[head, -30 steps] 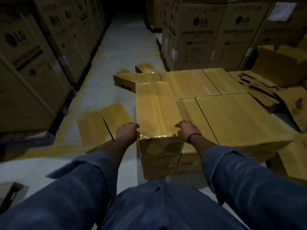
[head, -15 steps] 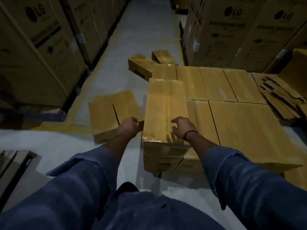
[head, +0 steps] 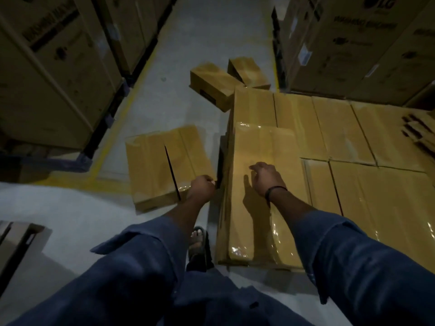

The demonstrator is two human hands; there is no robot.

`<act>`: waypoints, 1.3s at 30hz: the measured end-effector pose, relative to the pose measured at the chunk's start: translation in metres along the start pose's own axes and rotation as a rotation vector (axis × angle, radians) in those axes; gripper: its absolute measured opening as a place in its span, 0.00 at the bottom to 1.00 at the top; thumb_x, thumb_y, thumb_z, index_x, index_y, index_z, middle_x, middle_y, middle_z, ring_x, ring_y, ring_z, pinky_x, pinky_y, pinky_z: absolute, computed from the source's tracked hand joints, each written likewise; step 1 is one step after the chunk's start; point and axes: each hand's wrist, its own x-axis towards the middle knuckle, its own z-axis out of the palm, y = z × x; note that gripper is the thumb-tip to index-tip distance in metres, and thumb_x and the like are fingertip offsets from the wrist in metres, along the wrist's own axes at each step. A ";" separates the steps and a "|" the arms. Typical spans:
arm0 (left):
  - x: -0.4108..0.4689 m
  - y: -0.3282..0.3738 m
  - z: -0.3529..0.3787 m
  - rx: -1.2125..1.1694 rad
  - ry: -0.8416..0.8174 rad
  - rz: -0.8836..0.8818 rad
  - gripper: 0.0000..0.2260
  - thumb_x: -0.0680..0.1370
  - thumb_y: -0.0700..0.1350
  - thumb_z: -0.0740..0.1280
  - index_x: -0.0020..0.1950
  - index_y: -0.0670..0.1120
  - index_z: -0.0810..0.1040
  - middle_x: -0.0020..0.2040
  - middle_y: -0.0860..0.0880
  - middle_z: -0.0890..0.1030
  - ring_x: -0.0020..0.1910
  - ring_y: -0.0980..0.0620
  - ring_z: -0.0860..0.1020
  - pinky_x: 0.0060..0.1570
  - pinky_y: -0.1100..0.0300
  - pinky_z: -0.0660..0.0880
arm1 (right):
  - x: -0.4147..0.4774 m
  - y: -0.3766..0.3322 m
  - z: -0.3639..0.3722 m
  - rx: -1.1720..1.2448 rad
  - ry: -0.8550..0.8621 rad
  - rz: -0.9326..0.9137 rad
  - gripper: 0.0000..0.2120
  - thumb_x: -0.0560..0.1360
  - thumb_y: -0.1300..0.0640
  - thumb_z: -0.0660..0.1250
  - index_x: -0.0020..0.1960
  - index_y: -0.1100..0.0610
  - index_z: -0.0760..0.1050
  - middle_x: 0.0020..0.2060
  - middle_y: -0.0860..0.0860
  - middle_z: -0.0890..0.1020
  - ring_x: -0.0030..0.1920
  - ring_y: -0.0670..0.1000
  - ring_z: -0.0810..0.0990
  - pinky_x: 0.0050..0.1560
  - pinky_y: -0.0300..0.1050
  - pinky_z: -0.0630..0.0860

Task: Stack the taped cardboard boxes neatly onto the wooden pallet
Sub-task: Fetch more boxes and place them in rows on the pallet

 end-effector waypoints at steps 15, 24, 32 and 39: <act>0.183 0.024 0.013 -0.085 -0.334 -0.152 0.15 0.86 0.43 0.58 0.63 0.39 0.81 0.64 0.37 0.81 0.65 0.39 0.78 0.60 0.55 0.71 | 0.211 -0.041 -0.020 -0.028 -0.084 0.149 0.25 0.81 0.53 0.63 0.77 0.48 0.65 0.80 0.53 0.60 0.78 0.61 0.57 0.75 0.61 0.60; 0.303 -0.015 0.102 -0.214 -0.407 -0.326 0.20 0.76 0.66 0.57 0.54 0.54 0.79 0.53 0.49 0.82 0.54 0.43 0.83 0.59 0.43 0.79 | 0.263 -0.033 -0.024 -0.022 -0.150 0.174 0.31 0.79 0.53 0.64 0.80 0.48 0.59 0.80 0.53 0.59 0.80 0.61 0.53 0.76 0.64 0.56; 0.245 0.090 0.043 -0.567 -0.440 -0.405 0.20 0.89 0.48 0.54 0.75 0.39 0.71 0.68 0.41 0.76 0.67 0.43 0.77 0.52 0.59 0.74 | 0.268 -0.031 -0.022 -0.026 -0.078 0.163 0.26 0.79 0.54 0.61 0.76 0.50 0.65 0.73 0.53 0.71 0.74 0.58 0.63 0.69 0.59 0.58; 0.236 0.111 0.047 -0.699 -0.373 -0.530 0.21 0.89 0.52 0.52 0.78 0.42 0.68 0.71 0.40 0.75 0.69 0.39 0.75 0.67 0.48 0.73 | 0.264 -0.026 -0.020 -0.011 -0.045 0.138 0.26 0.78 0.55 0.61 0.76 0.51 0.66 0.71 0.53 0.72 0.73 0.57 0.64 0.68 0.58 0.57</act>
